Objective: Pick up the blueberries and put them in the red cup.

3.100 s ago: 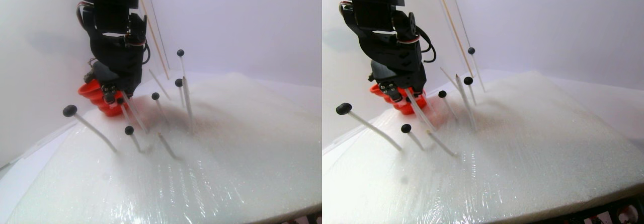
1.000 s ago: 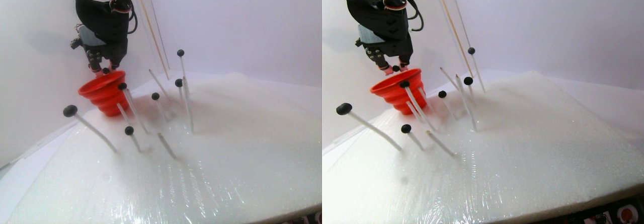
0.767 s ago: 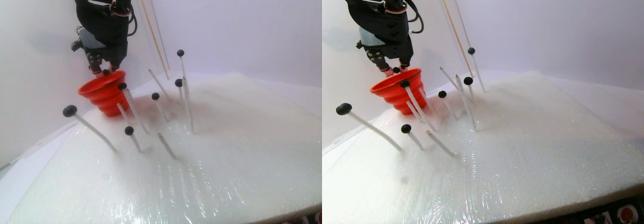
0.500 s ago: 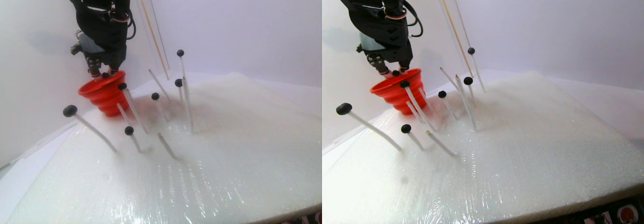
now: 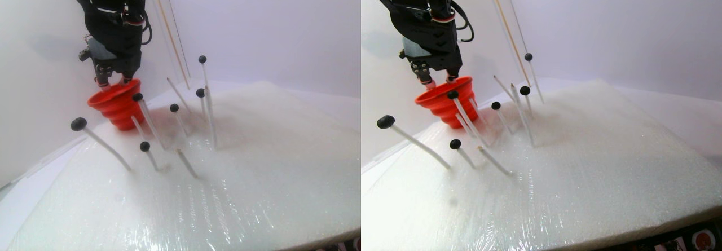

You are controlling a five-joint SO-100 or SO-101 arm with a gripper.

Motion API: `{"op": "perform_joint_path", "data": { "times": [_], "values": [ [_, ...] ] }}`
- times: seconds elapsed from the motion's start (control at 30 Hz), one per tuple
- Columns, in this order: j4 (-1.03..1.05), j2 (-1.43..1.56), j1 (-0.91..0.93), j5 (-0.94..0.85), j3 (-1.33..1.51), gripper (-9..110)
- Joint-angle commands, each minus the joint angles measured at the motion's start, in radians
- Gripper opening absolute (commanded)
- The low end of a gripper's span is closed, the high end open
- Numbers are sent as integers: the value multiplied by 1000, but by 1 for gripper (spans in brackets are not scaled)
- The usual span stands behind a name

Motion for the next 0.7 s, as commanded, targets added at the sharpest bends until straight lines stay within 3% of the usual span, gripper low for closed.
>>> {"op": "perform_joint_path", "data": {
  "times": [0.0, 0.67],
  "values": [
    [-5, 150, -75, -6, 21, 17],
    [58, 298, -26, -61, 169, 15]
  ]
}}
